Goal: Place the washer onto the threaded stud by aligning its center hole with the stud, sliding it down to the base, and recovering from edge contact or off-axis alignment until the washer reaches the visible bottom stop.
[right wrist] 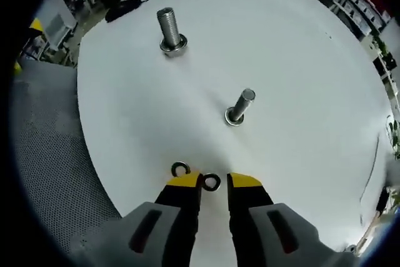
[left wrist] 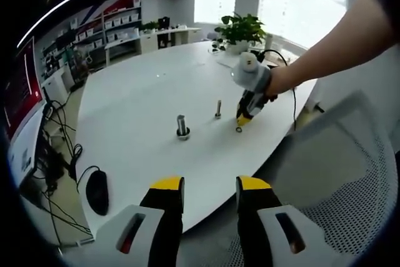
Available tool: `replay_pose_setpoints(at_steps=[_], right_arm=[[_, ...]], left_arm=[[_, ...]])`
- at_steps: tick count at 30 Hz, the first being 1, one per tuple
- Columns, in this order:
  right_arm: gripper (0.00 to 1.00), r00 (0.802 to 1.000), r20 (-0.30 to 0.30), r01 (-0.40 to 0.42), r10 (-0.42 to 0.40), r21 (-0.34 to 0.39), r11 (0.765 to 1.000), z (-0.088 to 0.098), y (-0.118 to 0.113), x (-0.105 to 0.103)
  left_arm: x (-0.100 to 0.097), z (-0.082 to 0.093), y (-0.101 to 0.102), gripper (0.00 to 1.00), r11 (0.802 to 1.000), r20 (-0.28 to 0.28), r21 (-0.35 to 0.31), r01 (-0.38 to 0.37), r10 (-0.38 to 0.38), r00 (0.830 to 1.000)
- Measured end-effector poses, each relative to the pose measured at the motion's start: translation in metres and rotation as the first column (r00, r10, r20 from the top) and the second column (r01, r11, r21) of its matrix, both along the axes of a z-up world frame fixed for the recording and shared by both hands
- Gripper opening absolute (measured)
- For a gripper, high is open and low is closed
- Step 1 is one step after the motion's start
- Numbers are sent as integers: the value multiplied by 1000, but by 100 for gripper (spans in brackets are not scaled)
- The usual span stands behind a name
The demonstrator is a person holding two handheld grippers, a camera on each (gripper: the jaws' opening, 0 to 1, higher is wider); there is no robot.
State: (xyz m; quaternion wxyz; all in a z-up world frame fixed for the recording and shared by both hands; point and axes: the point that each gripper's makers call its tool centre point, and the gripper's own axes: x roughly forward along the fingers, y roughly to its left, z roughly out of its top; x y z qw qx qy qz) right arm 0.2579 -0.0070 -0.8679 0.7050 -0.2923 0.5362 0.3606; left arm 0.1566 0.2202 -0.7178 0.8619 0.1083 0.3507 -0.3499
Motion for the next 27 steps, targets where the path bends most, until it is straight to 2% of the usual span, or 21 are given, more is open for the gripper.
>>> replay_pose_setpoints(at_steps=[4, 6, 9, 12, 15, 17, 23, 27], right_arm=[[21, 998, -27, -63, 64, 18, 998, 0, 0, -2], [21, 990, -19, -142, 143, 21, 990, 1, -1, -3], [20, 986, -23, -167, 167, 21, 986, 1, -1, -3], [20, 956, -18, -293, 292, -16, 956, 0, -1, -5], [20, 940, -13, -340, 340, -15, 940, 1, 1, -10], [20, 921, -14, -390, 390, -16, 921, 1, 1, -12], [18, 903, -26, -430, 429, -5, 903, -1, 1, -9], [17, 860, -62, -509, 506, -56, 859, -2, 1, -9]], left_arm=[[1, -1, 2, 31, 1000, 1, 14, -5, 5, 1000], [1, -2, 2, 31, 1000, 3, 25, -5, 5, 1000], [1, -4, 4, 31, 999, 3, 44, -8, 8, 1000], [1, -5, 6, 31, 999, -3, 52, -12, 12, 1000], [2, -6, 7, 31, 998, -4, 53, -24, 25, 1000], [2, -9, 8, 31, 997, -13, 67, -27, 28, 1000], [-1, -14, 10, 30, 994, -26, 108, -17, 20, 999], [0, -7, 6, 29, 997, -5, 78, -13, 13, 1000]])
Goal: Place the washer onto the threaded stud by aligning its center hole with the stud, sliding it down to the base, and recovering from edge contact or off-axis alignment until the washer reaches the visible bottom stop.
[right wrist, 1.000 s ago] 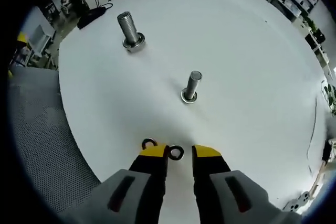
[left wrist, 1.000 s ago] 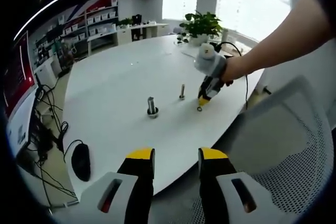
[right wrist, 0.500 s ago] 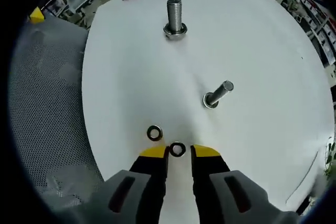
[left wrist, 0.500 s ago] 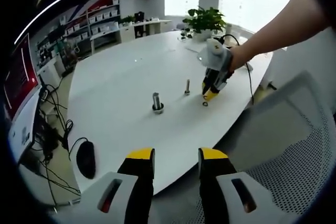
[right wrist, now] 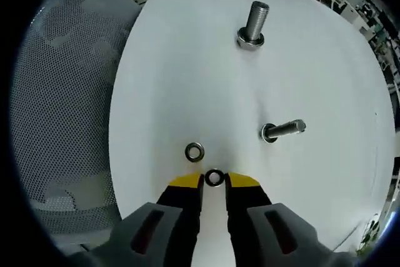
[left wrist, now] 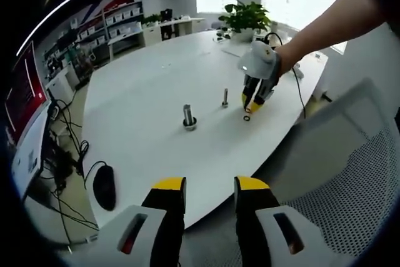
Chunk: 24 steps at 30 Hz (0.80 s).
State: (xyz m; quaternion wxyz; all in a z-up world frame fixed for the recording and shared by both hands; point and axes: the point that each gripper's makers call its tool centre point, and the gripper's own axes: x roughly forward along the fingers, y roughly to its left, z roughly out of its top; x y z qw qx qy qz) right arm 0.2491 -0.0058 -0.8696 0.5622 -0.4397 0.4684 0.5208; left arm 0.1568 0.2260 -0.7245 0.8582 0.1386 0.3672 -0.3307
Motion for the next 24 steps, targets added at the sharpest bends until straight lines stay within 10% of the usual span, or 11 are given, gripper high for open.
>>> replay_pose_setpoints(at_steps=[7, 24], right_arm=[[19, 968, -32, -250, 249, -41, 967, 1, -2, -5], [16, 986, 18, -166, 166, -14, 986, 1, -1, -3]], left_arm=[[-2, -6, 2, 29, 1000, -21, 24, 4, -4, 1000], [4, -4, 10, 29, 998, 3, 51, -42, 42, 999]])
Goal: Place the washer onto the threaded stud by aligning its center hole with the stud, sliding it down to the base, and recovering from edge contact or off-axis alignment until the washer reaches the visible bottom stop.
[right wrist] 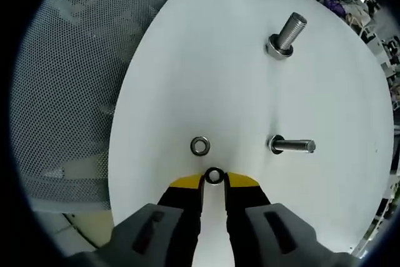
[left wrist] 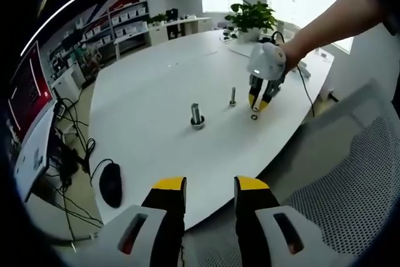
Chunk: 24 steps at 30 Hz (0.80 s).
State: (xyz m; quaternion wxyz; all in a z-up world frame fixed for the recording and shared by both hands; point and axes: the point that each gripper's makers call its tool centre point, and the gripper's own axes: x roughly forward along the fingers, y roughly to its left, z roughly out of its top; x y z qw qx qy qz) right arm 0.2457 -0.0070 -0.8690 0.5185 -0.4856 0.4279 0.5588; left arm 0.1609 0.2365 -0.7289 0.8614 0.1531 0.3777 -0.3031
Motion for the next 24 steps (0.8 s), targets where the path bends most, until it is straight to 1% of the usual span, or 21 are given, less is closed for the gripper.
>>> replay_pose_setpoints(at_steps=[3, 5, 9, 13, 15, 18, 21, 24], right_arm=[[15, 1000, 7, 18, -18, -16, 1000, -1, 1, 1], [15, 999, 7, 52, -52, -23, 998, -1, 0, 2], [15, 992, -2, 130, -130, -13, 991, 1, 1, 3], [15, 984, -10, 177, -176, 4, 984, 0, 2, 5], [15, 979, -16, 202, -201, 21, 979, 1, 2, 5], [15, 977, -17, 212, -212, 41, 976, 1, 1, 4], [15, 978, 12, 209, -210, 77, 975, 0, 1, 3], [14, 966, 25, 250, -256, 135, 959, 2, 0, 3]], left_arm=[[0, 2, 1, 29, 1000, 4, -3, -12, 12, 1000], [1, 1, 2, 28, 1000, 5, -2, -18, 18, 1000], [1, 0, 4, 28, 1000, 2, 4, -25, 25, 1000], [2, -1, 6, 28, 999, -6, 3, -36, 37, 999], [1, -1, 5, 28, 999, -9, 6, -32, 32, 999], [0, -2, 5, 28, 1000, -5, 17, -23, 23, 1000], [2, 0, 5, 27, 1000, 1, 12, -26, 26, 1000], [3, 0, 5, 27, 1000, 3, 8, -29, 29, 1000]])
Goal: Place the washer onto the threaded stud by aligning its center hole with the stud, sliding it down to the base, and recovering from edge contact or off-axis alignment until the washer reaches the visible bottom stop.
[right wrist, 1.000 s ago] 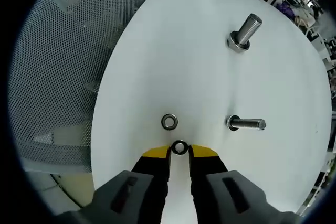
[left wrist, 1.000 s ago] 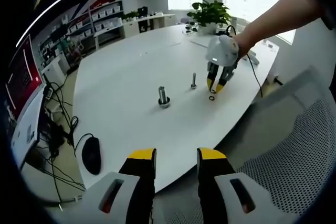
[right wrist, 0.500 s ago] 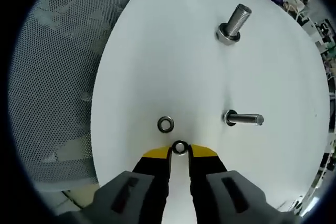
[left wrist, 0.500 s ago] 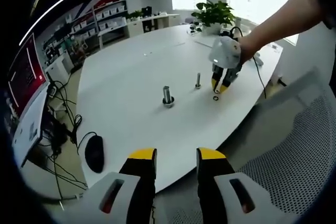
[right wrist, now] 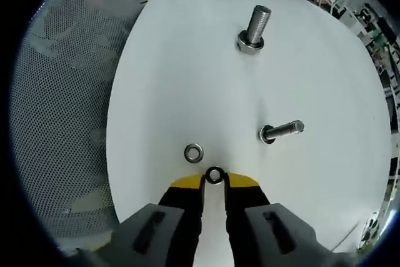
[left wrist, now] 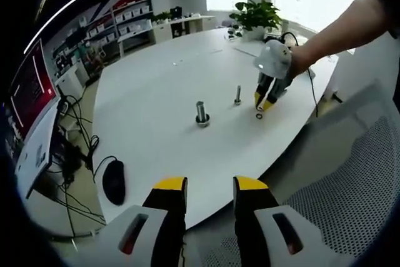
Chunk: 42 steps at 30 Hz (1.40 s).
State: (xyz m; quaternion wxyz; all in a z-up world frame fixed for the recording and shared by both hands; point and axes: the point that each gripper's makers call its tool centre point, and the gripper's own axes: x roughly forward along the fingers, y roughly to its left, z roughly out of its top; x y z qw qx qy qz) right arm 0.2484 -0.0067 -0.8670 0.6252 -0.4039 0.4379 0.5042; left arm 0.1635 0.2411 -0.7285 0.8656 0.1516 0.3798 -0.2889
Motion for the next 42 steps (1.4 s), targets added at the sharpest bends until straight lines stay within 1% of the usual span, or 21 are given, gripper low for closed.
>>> replay_pose_setpoints(at_steps=[2, 5, 9, 13, 16, 19, 21, 24, 31, 34, 42], right_arm=[[14, 1000, 11, 26, -26, 35, 999, 1, 0, -1], [14, 999, 14, 48, -49, 56, 997, 1, -1, -1], [14, 993, -3, 114, -114, 86, 990, 1, -1, 1], [14, 988, -6, 156, -156, 111, 982, 2, -1, 2], [14, 984, -10, 179, -179, 116, 977, 1, -3, 4], [14, 983, -5, 185, -185, 114, 976, 4, -4, 5], [14, 977, -12, 213, -214, 132, 968, 8, -4, 11], [14, 969, -13, 247, -248, 168, 954, 21, 0, 18], [14, 972, 4, 232, -237, 182, 956, 39, 9, 30], [14, 982, 39, 177, -186, 162, 971, 44, 11, 35], [14, 981, 43, 181, -191, 178, 967, 58, 17, 45]], left_arm=[[-1, 0, 0, 27, 1000, 3, 6, 7, -7, 1000], [-1, -1, -1, 27, 1000, 2, 6, 11, -11, 1000], [-1, 0, -1, 27, 1000, 5, 2, 11, -11, 1000], [0, 2, -1, 27, 1000, 13, 1, 13, -13, 1000], [-1, 3, -2, 27, 1000, 17, -6, 15, -15, 1000], [-1, 2, -3, 27, 1000, 19, 0, 28, -28, 999], [0, 5, -3, 27, 1000, 27, -6, 27, -27, 999], [1, 7, -2, 27, 1000, 37, -23, 17, -16, 999], [2, 8, -3, 27, 999, 38, -31, 18, -16, 999], [1, 7, -3, 27, 999, 36, -24, 23, -22, 999], [2, 8, -2, 27, 1000, 47, -20, 19, -18, 999]])
